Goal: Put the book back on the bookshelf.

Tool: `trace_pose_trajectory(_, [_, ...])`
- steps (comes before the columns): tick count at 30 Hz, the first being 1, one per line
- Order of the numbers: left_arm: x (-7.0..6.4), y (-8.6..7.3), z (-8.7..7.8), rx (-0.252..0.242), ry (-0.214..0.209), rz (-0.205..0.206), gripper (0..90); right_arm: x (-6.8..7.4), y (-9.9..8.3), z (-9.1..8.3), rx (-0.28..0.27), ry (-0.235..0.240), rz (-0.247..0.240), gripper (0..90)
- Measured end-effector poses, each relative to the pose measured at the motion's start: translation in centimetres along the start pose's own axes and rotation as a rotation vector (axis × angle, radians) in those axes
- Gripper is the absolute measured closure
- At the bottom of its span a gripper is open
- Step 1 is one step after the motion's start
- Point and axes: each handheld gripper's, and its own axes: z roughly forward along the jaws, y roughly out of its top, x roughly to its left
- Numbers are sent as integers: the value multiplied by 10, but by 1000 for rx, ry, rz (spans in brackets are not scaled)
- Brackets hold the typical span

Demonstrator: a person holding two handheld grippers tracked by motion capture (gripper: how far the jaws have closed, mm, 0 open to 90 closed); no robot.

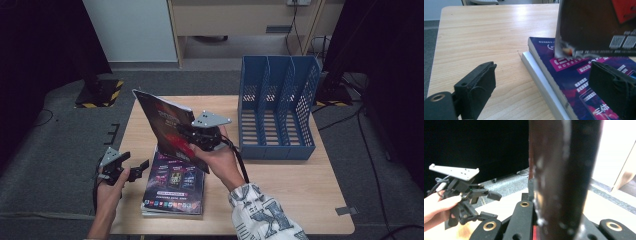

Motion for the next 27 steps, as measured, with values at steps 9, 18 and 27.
trace_pose_trajectory(9, [5,-5,2,45,63,3,61,-9,6,-2,-18,-49,30,870])
trace_pose_trajectory(18, [6,-7,4,84,90,26,70,-15,18,-11,-32,-91,39,870])
trace_pose_trajectory(27, [14,-11,3,113,137,6,78,-26,29,-20,-46,-135,58,870])
